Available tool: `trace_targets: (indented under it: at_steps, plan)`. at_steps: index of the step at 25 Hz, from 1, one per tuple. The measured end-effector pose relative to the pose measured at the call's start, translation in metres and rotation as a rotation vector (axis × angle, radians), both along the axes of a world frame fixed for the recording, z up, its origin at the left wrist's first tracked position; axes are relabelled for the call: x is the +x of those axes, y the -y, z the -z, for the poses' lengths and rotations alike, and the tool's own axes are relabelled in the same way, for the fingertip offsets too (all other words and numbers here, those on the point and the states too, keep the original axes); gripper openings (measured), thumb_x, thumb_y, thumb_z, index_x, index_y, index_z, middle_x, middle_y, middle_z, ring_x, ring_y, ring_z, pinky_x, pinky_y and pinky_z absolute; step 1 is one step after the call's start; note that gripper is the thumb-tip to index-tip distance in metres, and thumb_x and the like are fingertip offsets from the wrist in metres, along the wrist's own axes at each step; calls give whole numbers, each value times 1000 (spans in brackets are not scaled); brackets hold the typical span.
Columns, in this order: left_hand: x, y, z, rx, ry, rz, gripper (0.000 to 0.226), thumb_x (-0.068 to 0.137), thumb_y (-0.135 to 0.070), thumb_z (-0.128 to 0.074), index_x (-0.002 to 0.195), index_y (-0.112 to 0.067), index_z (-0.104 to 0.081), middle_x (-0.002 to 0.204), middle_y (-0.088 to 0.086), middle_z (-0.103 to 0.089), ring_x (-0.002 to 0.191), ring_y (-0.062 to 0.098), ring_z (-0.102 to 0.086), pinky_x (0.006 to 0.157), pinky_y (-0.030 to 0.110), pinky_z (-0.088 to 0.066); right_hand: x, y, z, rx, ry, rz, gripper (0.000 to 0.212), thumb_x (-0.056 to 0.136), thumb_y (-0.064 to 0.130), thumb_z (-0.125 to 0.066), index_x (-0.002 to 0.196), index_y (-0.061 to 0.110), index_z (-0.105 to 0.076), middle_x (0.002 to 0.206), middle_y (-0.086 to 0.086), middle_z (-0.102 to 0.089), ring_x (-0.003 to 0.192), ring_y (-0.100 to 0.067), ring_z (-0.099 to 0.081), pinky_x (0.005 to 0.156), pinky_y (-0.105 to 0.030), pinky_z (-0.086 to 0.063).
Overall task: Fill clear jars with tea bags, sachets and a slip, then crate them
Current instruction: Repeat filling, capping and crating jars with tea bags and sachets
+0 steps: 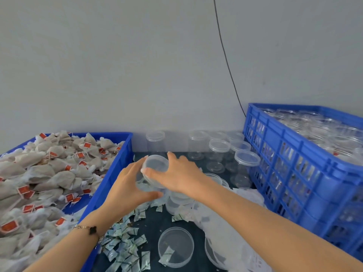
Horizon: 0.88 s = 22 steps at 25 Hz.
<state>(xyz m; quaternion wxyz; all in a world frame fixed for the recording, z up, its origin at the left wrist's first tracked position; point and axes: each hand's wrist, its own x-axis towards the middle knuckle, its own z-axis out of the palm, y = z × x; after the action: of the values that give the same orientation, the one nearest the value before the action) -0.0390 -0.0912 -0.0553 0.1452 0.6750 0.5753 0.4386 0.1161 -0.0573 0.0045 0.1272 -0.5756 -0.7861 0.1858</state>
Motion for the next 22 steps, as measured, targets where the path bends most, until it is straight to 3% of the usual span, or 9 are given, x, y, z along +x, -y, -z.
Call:
trace_targets:
  at_steps: [2, 4, 8, 12, 14, 16, 19, 21, 22]
  plan:
    - [-2, 2, 0, 2, -3, 17, 88, 43, -64, -76, 116, -77, -28, 123, -38, -43, 113, -8, -48, 90, 20, -43, -8, -3, -3, 26, 27, -7, 103, 66, 87, -40, 140, 16, -35, 134, -10, -47, 119, -31, -48, 66, -33, -35]
    - [-4, 3, -1, 8, -34, 4, 90, 42, -61, -80, 120, -66, -34, 120, -39, -44, 109, -16, -47, 84, 12, -39, -12, -6, -1, -15, -3, -29, 95, 68, 81, -47, 137, 16, -38, 131, -7, -47, 114, -29, -51, 62, -32, -32]
    - [-7, 5, -6, 25, -24, 8, 88, 41, -52, -86, 116, -59, -40, 114, -34, -53, 104, -19, -48, 76, 2, -39, -5, -1, 0, 21, -98, -159, 82, 67, 62, -65, 134, 26, -36, 123, -1, -37, 115, -26, -47, 79, -33, -43]
    - [-1, 7, -1, -42, -73, 60, 83, 36, -65, -79, 112, -50, -48, 103, -24, -61, 97, -8, -56, 73, 7, -43, 12, 2, -9, 10, 107, -484, 87, 63, 26, -80, 132, 37, -30, 126, 3, -30, 118, -20, -39, 92, -39, -47]
    - [2, 7, 0, -53, -65, 58, 78, 37, -66, -77, 108, -53, -46, 101, -22, -60, 95, -4, -57, 73, 13, -46, 17, 1, -13, 24, 22, -519, 82, 65, 32, -80, 132, 36, -34, 134, 6, -35, 124, -16, -39, 95, -37, -44]
    - [3, 6, -3, -40, -61, 89, 80, 41, -63, -78, 113, -61, -43, 108, -27, -58, 100, -7, -55, 79, 18, -48, 16, 2, -14, 22, -117, -378, 84, 73, 58, -67, 142, 33, -26, 142, 3, -39, 129, -19, -41, 97, -35, -41]
    - [-1, 7, -6, -26, -68, 126, 83, 43, -61, -80, 116, -66, -42, 113, -32, -56, 104, -10, -54, 80, 14, -46, 13, 2, -1, 94, 176, -193, 94, 73, 82, -38, 149, 34, -10, 141, -7, -46, 125, -30, -47, 82, -38, -40]
    - [-5, 6, -7, -43, -67, 150, 82, 42, -60, -81, 114, -66, -42, 111, -32, -56, 103, -11, -54, 77, 8, -44, 16, 3, -5, 18, 206, -263, 88, 75, 74, -48, 147, 36, -14, 138, -6, -48, 119, -27, -51, 81, -36, -43]
    - [-8, 6, -7, -60, -67, 153, 83, 42, -61, -81, 115, -64, -42, 111, -31, -57, 103, -12, -54, 76, 5, -42, 17, 2, -11, -16, 166, -364, 86, 76, 61, -60, 146, 37, -16, 139, -4, -46, 120, -23, -49, 87, -35, -45]
